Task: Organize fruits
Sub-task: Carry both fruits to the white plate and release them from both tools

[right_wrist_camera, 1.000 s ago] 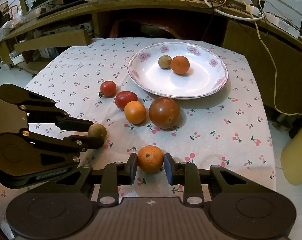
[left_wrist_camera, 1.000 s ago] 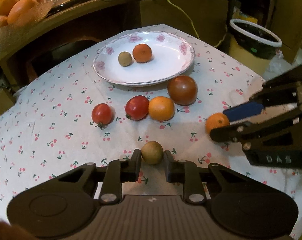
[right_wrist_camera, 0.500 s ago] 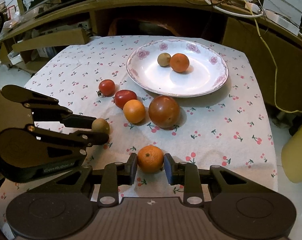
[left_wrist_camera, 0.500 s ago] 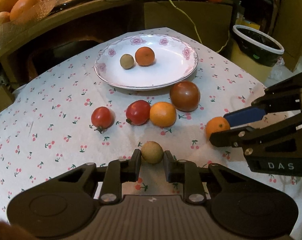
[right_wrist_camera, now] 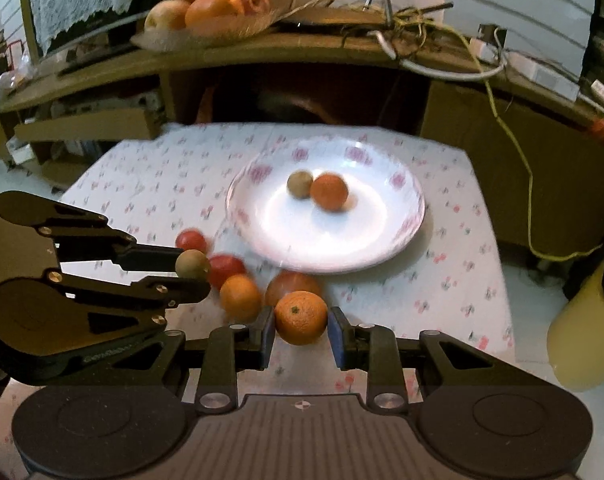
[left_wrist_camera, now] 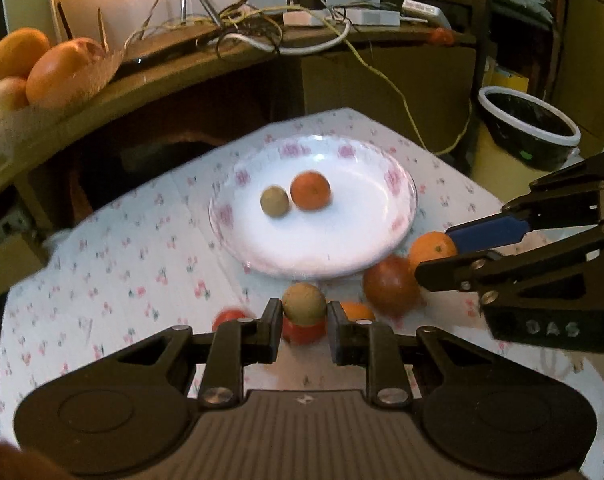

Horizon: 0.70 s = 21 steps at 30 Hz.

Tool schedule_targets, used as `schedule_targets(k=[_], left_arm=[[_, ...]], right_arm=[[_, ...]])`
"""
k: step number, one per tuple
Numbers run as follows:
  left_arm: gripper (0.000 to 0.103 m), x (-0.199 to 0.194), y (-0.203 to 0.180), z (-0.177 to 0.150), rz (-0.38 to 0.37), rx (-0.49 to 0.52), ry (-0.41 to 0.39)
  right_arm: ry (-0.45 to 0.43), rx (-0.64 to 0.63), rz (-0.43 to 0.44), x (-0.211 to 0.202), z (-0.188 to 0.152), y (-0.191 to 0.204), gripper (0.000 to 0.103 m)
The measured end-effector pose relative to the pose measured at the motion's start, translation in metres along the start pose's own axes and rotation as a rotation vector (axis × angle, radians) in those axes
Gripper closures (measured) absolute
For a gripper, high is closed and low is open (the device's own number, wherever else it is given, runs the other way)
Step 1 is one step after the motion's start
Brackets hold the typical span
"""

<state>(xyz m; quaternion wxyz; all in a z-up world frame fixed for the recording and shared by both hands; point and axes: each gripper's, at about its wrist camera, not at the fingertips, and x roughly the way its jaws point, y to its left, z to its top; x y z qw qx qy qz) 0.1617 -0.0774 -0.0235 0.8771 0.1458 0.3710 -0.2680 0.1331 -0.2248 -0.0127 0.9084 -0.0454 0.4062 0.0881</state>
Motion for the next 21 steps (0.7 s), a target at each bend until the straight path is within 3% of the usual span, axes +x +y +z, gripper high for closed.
schedule_targets(k=[9, 21], left_arm=[[0.074, 0.019, 0.0, 0.021, 0.015, 0.028, -0.016], [0.074, 0.042, 0.013, 0.027, 0.012, -0.008, 0.002]], right_arm=[[-0.034, -0.038, -0.038, 0.021, 0.025, -0.007, 0.075], [-0.021, -0.049, -0.054, 0.046, 0.041, -0.019, 0.074]])
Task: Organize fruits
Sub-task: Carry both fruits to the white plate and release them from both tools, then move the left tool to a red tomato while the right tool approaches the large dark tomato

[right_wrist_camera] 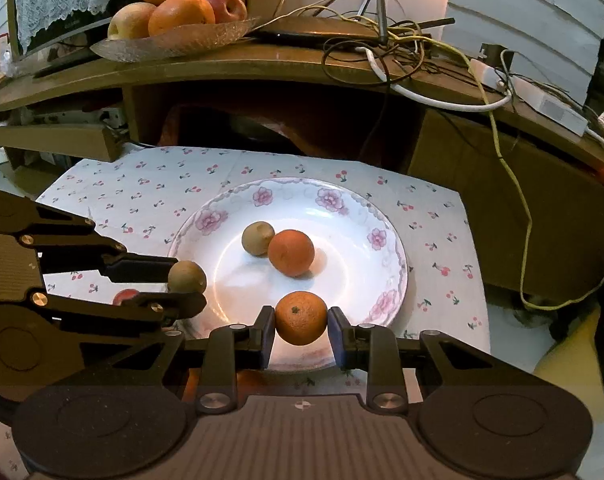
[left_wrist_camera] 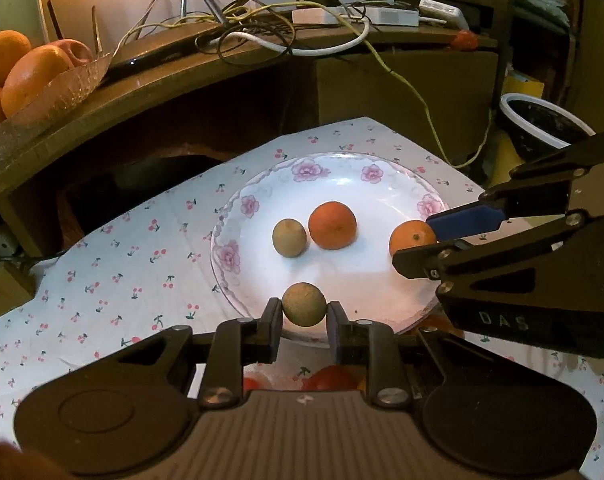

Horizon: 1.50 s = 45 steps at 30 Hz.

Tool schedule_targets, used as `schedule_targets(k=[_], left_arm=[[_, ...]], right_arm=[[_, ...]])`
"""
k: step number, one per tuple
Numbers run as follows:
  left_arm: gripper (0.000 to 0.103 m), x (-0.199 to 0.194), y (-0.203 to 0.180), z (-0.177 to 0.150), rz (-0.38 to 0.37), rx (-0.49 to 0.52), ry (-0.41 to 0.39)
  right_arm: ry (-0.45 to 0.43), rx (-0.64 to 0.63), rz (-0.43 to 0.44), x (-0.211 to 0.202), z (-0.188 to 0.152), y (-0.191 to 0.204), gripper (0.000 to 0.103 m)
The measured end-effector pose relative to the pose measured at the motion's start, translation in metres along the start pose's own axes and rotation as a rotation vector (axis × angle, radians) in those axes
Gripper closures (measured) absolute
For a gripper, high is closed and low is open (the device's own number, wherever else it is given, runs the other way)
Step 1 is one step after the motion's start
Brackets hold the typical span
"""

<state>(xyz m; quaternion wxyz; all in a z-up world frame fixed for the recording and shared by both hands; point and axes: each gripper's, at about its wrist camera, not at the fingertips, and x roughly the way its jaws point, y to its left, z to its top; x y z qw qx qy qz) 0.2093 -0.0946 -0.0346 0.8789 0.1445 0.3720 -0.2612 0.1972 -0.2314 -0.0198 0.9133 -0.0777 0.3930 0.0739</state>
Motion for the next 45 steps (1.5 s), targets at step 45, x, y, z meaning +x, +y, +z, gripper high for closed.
schedule_targets(k=[45], left_arm=[[0.072, -0.017, 0.016, 0.013, 0.011, -0.058, -0.055]], right_arm=[[-0.074, 0.139, -0.005, -0.006, 0.011, -0.034, 0.062]])
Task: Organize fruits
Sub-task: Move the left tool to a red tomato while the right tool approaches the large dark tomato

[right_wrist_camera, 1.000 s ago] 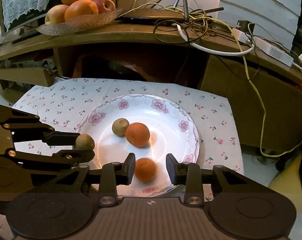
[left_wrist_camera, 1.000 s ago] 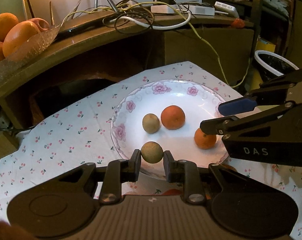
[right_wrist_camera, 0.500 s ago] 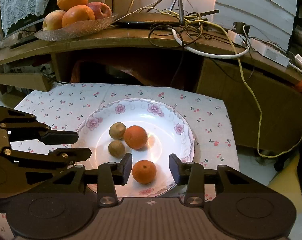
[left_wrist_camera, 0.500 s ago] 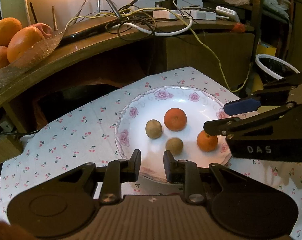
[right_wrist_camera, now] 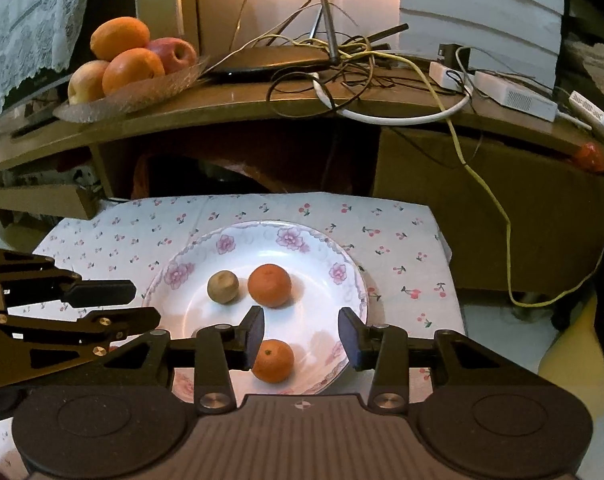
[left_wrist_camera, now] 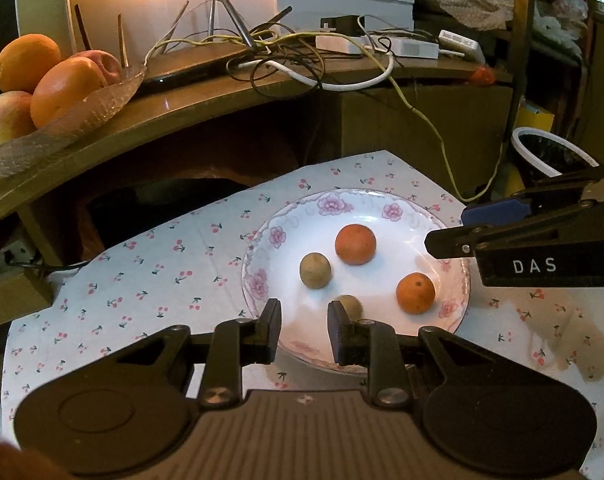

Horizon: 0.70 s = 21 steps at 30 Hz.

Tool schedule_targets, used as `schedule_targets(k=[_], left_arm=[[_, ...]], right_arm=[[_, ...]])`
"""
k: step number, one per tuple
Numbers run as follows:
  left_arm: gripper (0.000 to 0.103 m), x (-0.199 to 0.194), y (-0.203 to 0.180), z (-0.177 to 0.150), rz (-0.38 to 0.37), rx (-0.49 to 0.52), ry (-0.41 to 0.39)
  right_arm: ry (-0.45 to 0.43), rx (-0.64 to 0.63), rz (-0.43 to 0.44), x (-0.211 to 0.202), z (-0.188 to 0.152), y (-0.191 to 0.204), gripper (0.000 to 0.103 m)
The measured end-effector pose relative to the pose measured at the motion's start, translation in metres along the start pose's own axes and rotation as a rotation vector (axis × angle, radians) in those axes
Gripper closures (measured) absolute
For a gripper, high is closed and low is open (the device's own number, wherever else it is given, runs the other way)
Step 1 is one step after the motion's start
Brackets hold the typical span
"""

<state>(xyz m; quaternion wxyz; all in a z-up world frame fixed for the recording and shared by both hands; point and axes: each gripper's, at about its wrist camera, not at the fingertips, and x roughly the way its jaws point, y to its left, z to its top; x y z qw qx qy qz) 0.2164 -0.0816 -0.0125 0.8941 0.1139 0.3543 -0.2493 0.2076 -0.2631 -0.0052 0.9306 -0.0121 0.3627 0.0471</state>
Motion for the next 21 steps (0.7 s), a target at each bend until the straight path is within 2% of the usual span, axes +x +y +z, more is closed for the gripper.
schedule_targets(k=[11, 15, 21], left_arm=[[0.071, -0.016, 0.004, -0.019, -0.003, 0.022, 0.02], [0.066, -0.028, 0.003, -0.033, -0.023, 0.048, 0.031], [0.065, -0.034, 0.003, -0.054, -0.037, 0.094, 0.062]], right_arm=[[0.031, -0.045, 0.027, -0.011, -0.016, 0.003, 0.061], [0.054, -0.071, 0.053, -0.021, -0.031, 0.006, 0.06], [0.093, -0.124, 0.105, -0.03, -0.05, 0.013, 0.051]])
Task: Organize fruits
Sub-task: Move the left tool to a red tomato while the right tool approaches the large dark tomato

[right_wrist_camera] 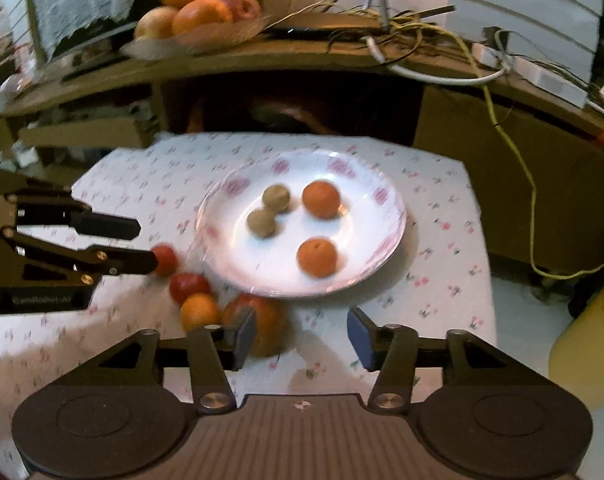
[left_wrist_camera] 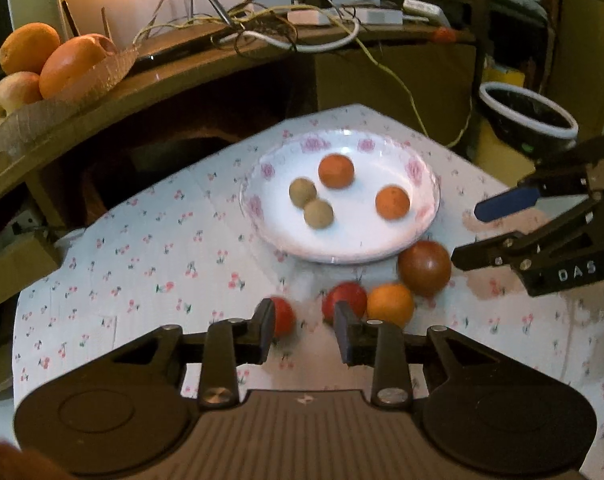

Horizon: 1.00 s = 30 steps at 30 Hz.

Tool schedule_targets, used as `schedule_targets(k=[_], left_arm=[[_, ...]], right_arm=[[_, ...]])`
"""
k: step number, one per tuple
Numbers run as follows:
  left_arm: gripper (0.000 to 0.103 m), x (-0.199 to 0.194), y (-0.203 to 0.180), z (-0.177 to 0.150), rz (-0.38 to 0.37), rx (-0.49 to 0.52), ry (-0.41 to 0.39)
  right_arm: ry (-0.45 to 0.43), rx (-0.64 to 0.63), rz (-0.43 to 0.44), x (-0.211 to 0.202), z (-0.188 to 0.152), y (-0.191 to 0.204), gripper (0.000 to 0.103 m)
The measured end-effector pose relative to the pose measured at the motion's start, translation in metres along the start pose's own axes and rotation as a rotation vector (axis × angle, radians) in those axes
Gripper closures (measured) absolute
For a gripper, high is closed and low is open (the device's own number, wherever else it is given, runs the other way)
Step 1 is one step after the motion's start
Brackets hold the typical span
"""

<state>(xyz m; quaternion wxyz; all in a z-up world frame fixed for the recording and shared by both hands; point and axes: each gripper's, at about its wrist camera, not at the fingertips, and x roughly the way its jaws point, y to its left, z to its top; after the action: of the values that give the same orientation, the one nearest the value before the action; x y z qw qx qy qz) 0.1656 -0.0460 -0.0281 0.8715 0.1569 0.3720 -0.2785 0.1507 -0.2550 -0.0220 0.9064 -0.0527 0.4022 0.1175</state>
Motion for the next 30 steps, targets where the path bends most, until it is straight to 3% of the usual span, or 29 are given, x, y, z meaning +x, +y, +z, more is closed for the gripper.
schedule_targets(k=[8, 21, 30], left_arm=[[0.065, 0.016, 0.009, -0.011, 0.015, 0.01, 0.028], [0.064, 0.047, 0.02, -0.005, 0.006, -0.019, 0.021], [0.07, 0.041, 0.016, -0.01, 0.02, -0.018, 0.033]], right_arm=[[0.019, -0.048, 0.03, 0.013, -0.003, 0.01, 0.043], [0.022, -0.089, 0.043, 0.014, -0.001, 0.014, 0.043], [0.027, -0.079, 0.048, 0.013, -0.001, 0.007, 0.044]])
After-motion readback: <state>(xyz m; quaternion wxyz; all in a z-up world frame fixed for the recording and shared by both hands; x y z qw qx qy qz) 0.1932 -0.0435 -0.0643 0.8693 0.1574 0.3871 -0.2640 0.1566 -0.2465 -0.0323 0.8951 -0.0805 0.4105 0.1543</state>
